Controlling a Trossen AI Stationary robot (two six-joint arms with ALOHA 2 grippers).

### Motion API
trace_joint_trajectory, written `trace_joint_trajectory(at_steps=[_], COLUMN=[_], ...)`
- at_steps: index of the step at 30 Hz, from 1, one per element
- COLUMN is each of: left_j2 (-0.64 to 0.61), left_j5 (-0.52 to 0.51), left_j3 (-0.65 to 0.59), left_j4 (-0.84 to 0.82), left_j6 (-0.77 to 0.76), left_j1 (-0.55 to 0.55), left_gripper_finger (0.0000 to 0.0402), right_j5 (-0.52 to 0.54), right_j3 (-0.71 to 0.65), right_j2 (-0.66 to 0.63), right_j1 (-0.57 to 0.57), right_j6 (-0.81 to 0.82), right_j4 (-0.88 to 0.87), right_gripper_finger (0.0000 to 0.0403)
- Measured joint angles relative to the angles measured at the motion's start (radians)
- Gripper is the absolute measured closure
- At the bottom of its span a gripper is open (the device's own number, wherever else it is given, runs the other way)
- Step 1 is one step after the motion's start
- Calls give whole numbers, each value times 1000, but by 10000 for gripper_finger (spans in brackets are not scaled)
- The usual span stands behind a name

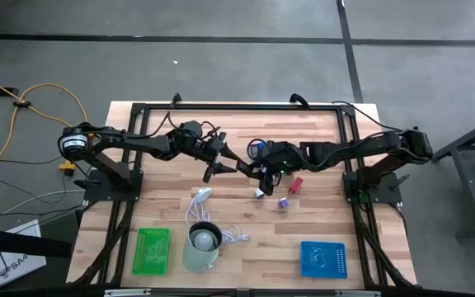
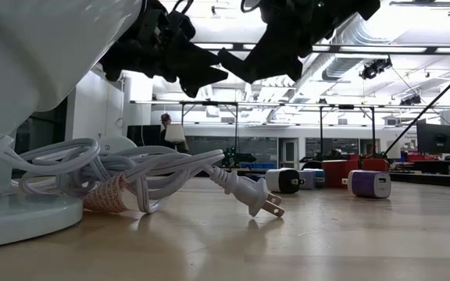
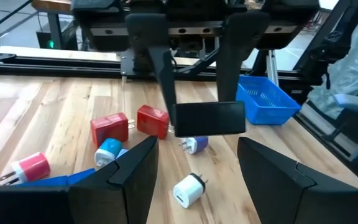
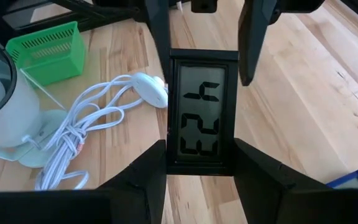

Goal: Pick & Place Office items
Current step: Put the black digital timer into the green basket

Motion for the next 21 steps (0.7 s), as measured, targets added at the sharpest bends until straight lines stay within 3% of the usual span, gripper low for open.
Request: trace_joint_trajectory(at_steps=[21], left_j2=[0], left_j5=[-21], left_j3=[0], left_j4=[91], left_j6=[-18], left_j1=[-26], left_gripper_finger=[189], right_j5=[10], right_j3=[0], right_j2=[0], right_j1=[0], right_j6=[-18], right_j4=[53], right_gripper_finger=[256])
